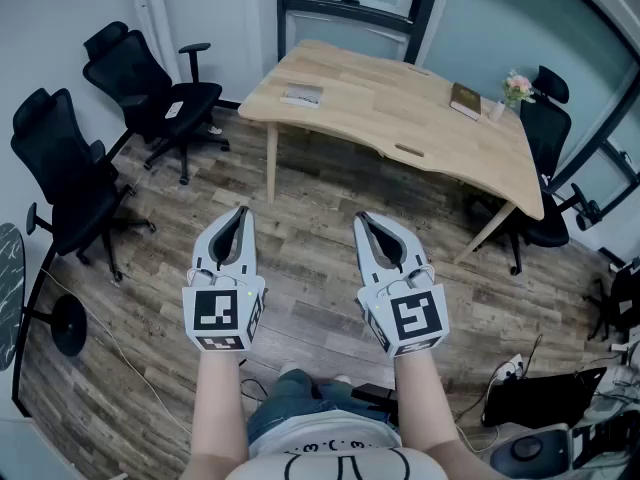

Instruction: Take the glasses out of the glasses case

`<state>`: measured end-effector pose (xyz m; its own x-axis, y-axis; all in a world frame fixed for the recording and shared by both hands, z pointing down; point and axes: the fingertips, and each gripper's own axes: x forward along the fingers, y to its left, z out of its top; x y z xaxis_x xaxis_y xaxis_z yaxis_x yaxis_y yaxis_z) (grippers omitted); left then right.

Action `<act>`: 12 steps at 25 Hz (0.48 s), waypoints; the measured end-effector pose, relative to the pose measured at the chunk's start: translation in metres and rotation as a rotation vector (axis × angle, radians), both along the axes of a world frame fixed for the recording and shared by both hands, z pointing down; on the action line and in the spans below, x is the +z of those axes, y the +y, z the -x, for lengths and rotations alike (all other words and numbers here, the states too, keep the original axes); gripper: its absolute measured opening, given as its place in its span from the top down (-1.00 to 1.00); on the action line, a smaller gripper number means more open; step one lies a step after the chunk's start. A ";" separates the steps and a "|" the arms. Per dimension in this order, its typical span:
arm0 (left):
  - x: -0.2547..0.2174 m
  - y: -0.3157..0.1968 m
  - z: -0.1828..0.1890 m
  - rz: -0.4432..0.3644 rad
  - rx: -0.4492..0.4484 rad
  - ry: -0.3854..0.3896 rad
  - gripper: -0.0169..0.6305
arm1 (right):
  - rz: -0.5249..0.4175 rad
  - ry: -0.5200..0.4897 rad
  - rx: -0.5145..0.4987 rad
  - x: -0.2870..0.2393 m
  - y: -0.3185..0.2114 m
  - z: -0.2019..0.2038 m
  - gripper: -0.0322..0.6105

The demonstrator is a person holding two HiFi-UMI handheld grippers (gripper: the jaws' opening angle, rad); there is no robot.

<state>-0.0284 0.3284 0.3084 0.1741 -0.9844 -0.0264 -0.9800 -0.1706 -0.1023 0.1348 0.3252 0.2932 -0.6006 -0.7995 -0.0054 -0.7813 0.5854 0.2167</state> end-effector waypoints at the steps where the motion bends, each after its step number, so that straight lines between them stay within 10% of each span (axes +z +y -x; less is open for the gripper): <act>1: -0.002 0.006 -0.009 -0.016 0.008 0.002 0.90 | 0.002 0.004 -0.006 0.002 0.005 -0.008 0.87; 12: -0.006 0.043 -0.095 -0.074 0.003 -0.015 0.90 | 0.038 -0.026 -0.036 0.017 0.019 -0.095 0.87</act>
<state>0.0664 0.3719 0.3029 0.1778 -0.9793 -0.0967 -0.9778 -0.1647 -0.1293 0.2301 0.3445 0.3098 -0.6291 -0.7773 0.0086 -0.7645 0.6207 0.1740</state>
